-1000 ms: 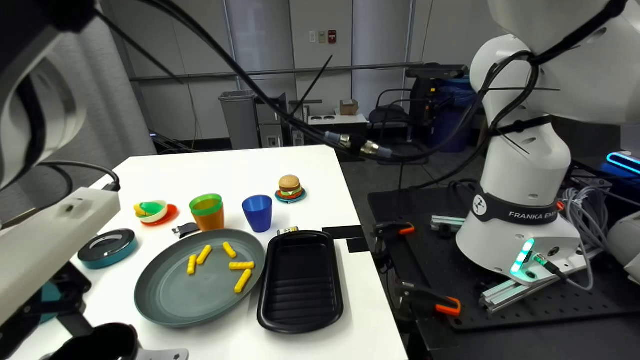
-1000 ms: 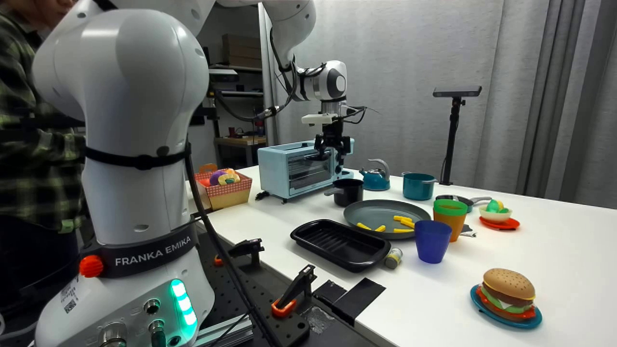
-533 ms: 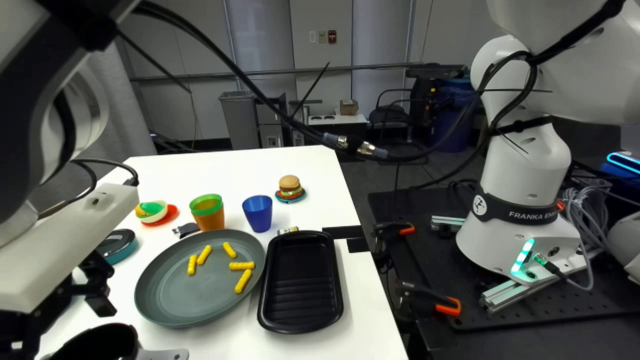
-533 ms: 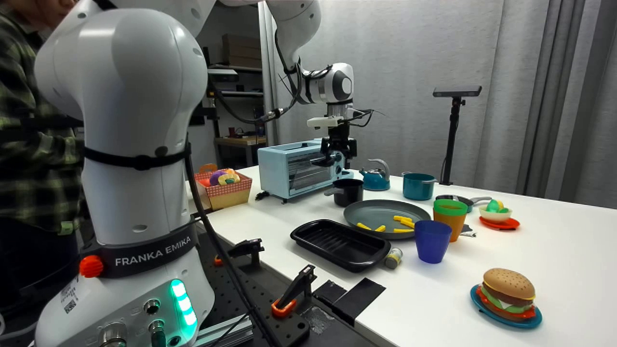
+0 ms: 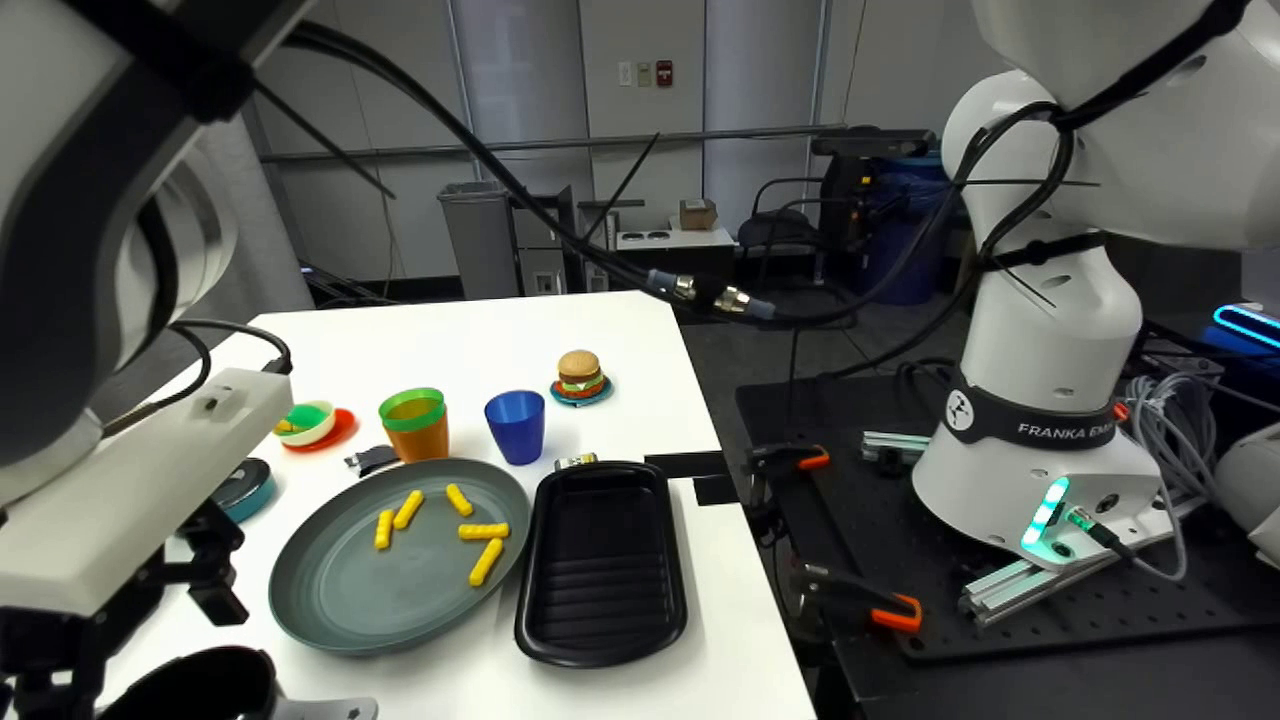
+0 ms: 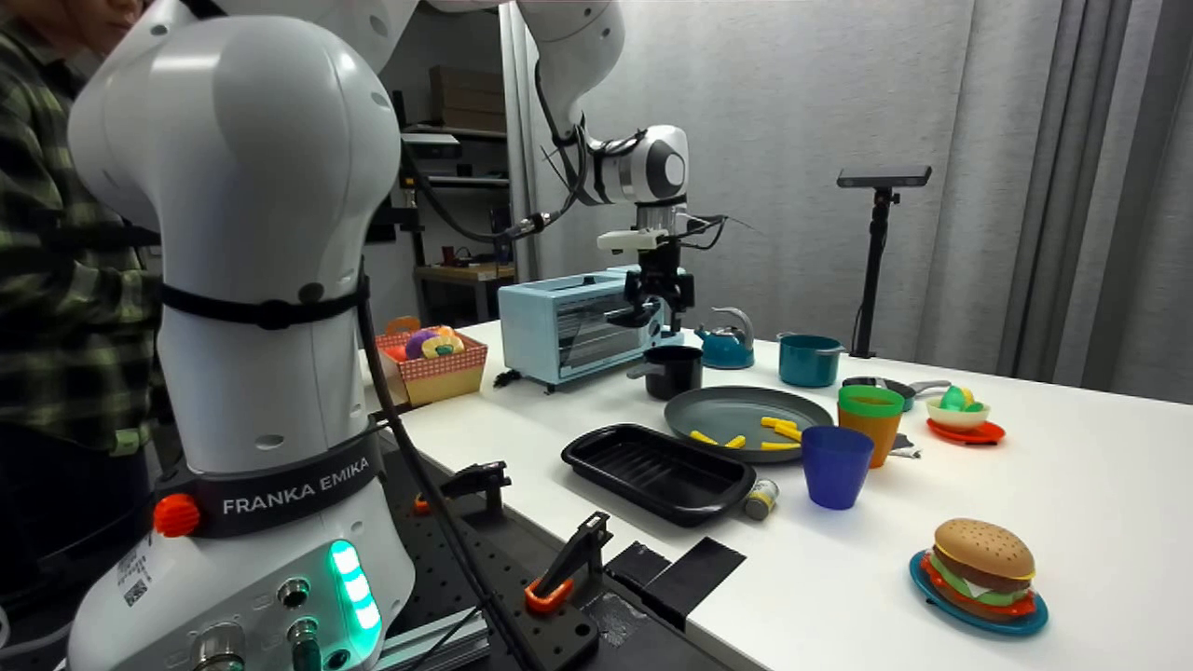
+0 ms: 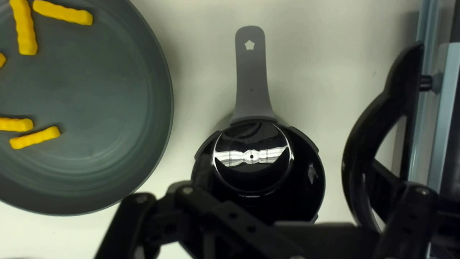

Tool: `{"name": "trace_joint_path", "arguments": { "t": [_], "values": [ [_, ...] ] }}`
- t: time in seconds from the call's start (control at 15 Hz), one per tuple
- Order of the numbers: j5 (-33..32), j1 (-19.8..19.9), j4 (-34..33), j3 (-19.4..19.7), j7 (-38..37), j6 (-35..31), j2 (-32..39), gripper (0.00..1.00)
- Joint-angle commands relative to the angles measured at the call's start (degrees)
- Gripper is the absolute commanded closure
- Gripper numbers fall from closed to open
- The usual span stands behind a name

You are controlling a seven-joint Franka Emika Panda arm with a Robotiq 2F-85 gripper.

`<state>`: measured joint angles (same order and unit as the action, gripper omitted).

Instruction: Open the microwave door

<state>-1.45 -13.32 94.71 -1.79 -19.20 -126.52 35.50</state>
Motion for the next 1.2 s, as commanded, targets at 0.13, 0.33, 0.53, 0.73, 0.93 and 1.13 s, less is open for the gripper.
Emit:
{"name": "trace_joint_path", "arguments": {
  "t": [0.13, 0.33, 0.53, 0.73, 0.93, 1.13],
  "values": [
    [0.4, 1.0, 1.6, 0.5, -0.2, -2.0, -0.5, 0.0],
    [0.3, 1.3, 2.3, 0.7, -0.3, -2.7, -0.6, 0.0],
    [0.4, 1.6, 3.0, 0.8, -0.2, -3.5, -0.5, 0.0],
    [0.5, 1.9, 3.4, 0.9, -0.1, -3.8, -0.4, 0.0],
    [0.5, 2.0, 3.7, 1.0, 0.0, -4.2, -0.4, 0.0],
    [0.6, 2.1, 3.9, 1.0, 0.0, -4.2, -0.4, 0.0]
  ]
}}
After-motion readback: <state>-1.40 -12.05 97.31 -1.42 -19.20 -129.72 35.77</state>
